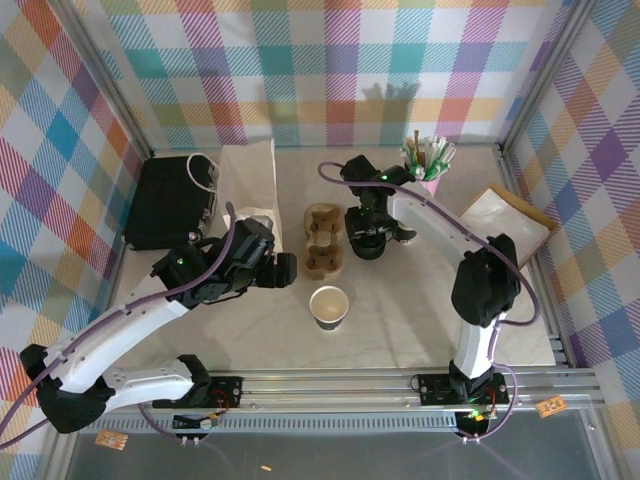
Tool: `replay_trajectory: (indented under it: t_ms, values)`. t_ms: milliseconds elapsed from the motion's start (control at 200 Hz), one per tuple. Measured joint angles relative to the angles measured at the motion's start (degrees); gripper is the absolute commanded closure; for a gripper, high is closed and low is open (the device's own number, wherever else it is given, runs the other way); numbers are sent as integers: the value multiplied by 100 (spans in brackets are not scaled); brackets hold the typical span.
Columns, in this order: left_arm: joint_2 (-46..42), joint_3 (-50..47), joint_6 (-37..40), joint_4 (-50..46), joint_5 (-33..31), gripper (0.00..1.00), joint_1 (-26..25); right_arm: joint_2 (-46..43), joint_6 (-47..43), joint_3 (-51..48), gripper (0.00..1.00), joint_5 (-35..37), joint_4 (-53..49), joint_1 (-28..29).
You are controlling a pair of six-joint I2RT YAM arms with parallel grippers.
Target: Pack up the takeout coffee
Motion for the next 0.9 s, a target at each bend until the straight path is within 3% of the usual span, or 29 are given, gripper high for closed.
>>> replay_trajectory:
  t_ms: [335, 900]
  values:
    - [518, 267, 313, 55, 111, 11, 2, 1086, -111, 459, 39, 188, 251, -208]
    - [785, 385, 586, 199, 304, 11, 0, 1119, -7, 822, 39, 396, 22, -229]
